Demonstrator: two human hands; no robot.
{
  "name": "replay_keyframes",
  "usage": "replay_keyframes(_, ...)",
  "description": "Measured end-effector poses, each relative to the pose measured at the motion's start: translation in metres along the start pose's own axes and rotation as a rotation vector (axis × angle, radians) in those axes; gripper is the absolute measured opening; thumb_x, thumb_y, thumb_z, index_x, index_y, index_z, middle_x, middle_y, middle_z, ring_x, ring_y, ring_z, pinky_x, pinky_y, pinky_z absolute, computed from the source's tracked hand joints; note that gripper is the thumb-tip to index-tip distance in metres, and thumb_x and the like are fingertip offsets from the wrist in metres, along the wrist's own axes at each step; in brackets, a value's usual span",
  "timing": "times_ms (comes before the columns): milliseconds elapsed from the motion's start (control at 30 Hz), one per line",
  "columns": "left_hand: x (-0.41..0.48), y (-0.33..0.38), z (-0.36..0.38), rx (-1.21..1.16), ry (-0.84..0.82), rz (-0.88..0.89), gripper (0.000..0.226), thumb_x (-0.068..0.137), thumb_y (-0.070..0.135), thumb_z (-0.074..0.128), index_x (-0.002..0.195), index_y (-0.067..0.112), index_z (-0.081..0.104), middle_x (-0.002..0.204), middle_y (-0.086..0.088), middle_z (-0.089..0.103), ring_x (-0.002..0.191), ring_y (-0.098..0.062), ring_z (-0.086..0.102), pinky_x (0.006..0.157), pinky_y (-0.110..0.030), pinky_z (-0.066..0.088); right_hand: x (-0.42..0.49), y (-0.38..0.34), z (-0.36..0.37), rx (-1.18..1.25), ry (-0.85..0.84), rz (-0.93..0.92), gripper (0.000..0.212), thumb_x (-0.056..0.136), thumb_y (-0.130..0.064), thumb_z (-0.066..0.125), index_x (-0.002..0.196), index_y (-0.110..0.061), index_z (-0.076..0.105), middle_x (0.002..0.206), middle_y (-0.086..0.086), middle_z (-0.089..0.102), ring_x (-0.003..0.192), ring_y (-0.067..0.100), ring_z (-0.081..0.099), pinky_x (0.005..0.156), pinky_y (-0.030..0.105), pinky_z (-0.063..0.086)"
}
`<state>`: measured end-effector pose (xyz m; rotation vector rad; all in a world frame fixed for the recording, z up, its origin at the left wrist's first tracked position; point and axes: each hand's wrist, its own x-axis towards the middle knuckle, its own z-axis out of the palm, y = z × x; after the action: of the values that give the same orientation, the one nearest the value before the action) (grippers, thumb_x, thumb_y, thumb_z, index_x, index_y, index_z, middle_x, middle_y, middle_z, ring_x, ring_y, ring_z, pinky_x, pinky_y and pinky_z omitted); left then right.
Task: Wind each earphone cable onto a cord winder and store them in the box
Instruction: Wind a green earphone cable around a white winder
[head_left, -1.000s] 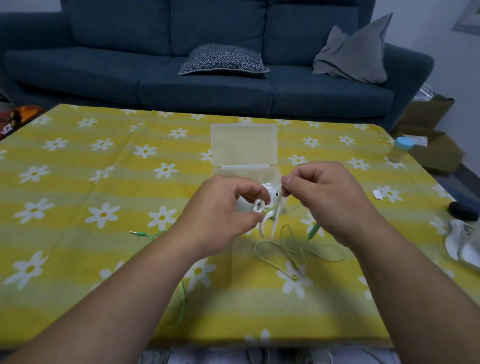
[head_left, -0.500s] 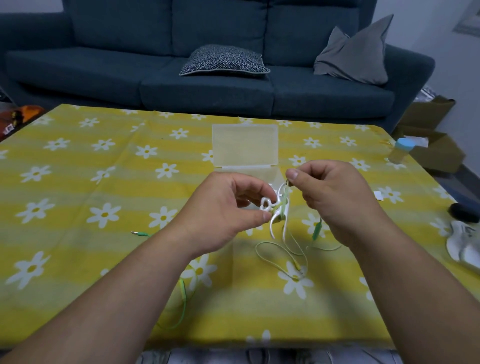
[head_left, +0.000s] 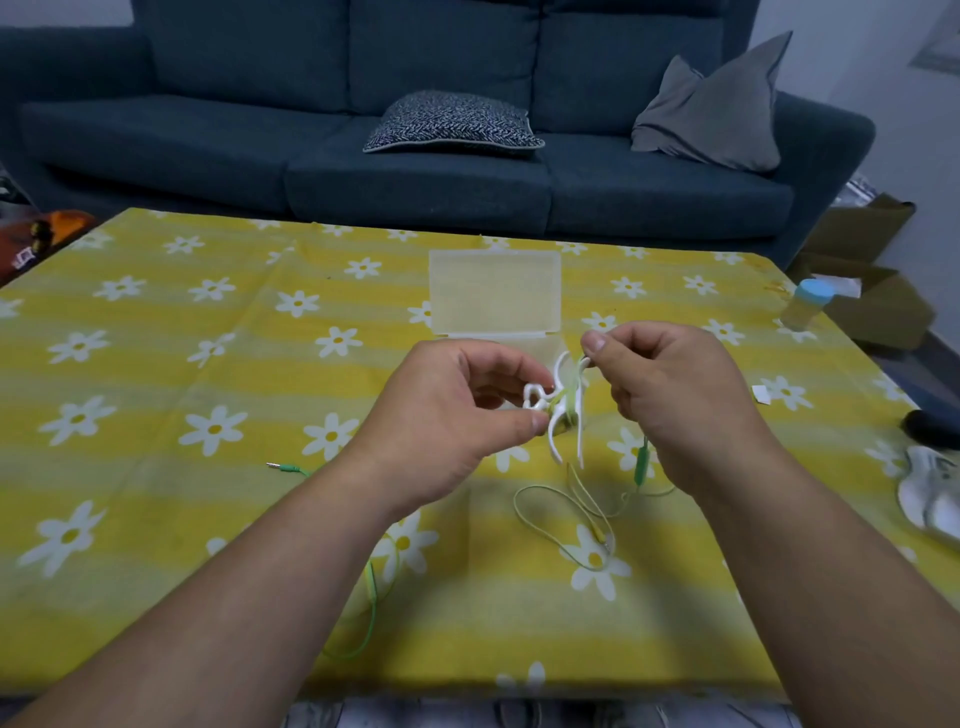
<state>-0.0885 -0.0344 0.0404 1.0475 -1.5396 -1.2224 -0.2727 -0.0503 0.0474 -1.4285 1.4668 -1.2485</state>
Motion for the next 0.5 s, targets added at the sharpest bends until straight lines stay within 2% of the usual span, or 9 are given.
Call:
replay_keyframes(67, -0.001, 0.001, 0.000, -0.036, -0.008, 0.007, 0.023, 0.068, 0.003, 0.080, 0.087, 0.015, 0.076, 0.090, -0.009, 0.075, 0.082, -0.018, 0.068, 0.086, -0.043, 0.056, -0.001, 0.000, 0.002, 0.004, -0.049, 0.043, 0.030, 0.092, -0.018, 0.066, 0.062, -0.013, 0.067, 0.047, -0.011, 0.043, 0.046, 0.007, 0.033, 0.053, 0.025, 0.028)
replay_keyframes(167, -0.001, 0.000, 0.001, -0.069, 0.028, 0.026, 0.026, 0.076, -0.010, 0.075, 0.088, 0.012, 0.075, 0.086, -0.007, 0.074, 0.081, -0.018, 0.068, 0.083, -0.041, 0.057, -0.005, 0.004, 0.007, -0.046, -0.242, 0.161, 0.046, 0.095, -0.012, 0.059, 0.050, -0.021, 0.066, 0.048, -0.006, 0.039, 0.049, 0.014, 0.027, 0.046, 0.025, 0.021)
replay_keyframes(333, 0.006, -0.008, -0.004, -0.048, 0.253, 0.042, 0.025, 0.077, -0.003, 0.077, 0.088, 0.019, 0.075, 0.089, -0.007, 0.076, 0.087, -0.030, 0.072, 0.087, -0.048, 0.057, -0.010, 0.008, 0.012, -0.062, -0.492, 0.237, 0.037, 0.104, -0.022, 0.047, 0.077, -0.009, 0.069, 0.054, -0.002, 0.040, 0.050, 0.012, 0.029, 0.048, 0.024, 0.022)
replay_keyframes(400, 0.008, -0.010, -0.007, -0.031, 0.302, 0.035, 0.024, 0.077, -0.002, 0.077, 0.088, 0.019, 0.075, 0.088, -0.007, 0.076, 0.087, -0.033, 0.071, 0.086, -0.050, 0.057, -0.012, 0.007, 0.011, -0.062, -0.547, 0.217, 0.037, 0.105, -0.023, 0.045, 0.079, -0.010, 0.068, 0.055, -0.003, 0.039, 0.051, 0.012, 0.028, 0.049, 0.023, 0.023)
replay_keyframes(500, 0.009, -0.011, -0.010, 0.024, 0.334, 0.019, 0.024, 0.076, -0.003, 0.078, 0.088, 0.017, 0.075, 0.086, -0.005, 0.076, 0.080, -0.023, 0.072, 0.081, -0.042, 0.059, -0.016, 0.001, 0.011, -0.075, -0.602, 0.184, 0.036, 0.104, -0.021, 0.046, 0.079, -0.011, 0.069, 0.054, -0.004, 0.038, 0.051, 0.010, 0.028, 0.049, 0.023, 0.024)
